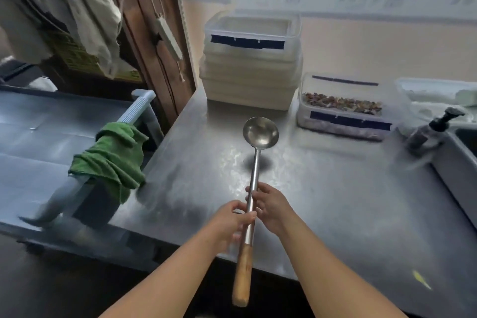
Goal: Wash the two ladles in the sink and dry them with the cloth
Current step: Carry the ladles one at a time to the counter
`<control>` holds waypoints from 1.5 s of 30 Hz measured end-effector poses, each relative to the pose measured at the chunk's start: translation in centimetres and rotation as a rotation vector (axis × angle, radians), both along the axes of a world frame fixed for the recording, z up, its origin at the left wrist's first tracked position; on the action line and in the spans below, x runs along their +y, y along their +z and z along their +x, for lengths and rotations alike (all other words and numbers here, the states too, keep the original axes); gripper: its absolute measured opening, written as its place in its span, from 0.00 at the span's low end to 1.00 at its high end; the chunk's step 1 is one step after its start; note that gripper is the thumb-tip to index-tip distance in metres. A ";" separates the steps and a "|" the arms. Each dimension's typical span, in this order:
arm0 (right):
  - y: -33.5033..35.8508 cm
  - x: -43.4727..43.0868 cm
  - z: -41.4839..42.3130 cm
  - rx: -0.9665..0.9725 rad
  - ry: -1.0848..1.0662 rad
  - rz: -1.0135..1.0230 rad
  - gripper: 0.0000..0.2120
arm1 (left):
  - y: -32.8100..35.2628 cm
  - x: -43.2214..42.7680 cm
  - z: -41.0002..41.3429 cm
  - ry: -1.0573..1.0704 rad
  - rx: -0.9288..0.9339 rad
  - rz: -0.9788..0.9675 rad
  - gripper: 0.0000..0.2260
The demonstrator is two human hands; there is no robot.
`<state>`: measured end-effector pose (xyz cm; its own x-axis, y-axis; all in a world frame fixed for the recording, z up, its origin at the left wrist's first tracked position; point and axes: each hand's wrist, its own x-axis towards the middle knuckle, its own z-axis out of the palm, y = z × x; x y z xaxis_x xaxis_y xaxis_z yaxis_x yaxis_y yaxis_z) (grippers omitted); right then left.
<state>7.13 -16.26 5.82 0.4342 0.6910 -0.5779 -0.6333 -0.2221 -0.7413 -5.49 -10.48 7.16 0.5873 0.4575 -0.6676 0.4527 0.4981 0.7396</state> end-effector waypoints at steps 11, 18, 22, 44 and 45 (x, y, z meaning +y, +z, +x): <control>-3.4 8.1 3.2 -0.027 -0.123 -0.186 0.11 | -4.8 8.1 4.7 -0.027 0.069 -0.007 0.09; -5.7 9.9 3.7 -0.238 -0.053 -0.470 0.05 | -7.7 10.5 5.4 -0.155 0.184 0.070 0.10; -7.8 10.1 3.1 -0.432 0.049 -0.608 0.06 | -9.1 10.9 5.5 -0.267 0.287 0.244 0.11; -7.2 8.2 0.6 -0.666 -0.087 -0.723 0.06 | -8.5 12.3 6.2 -0.616 0.247 0.663 0.14; -6.9 7.3 0.4 -0.660 -0.110 -0.721 0.06 | -8.1 12.2 6.2 -0.642 0.237 0.706 0.14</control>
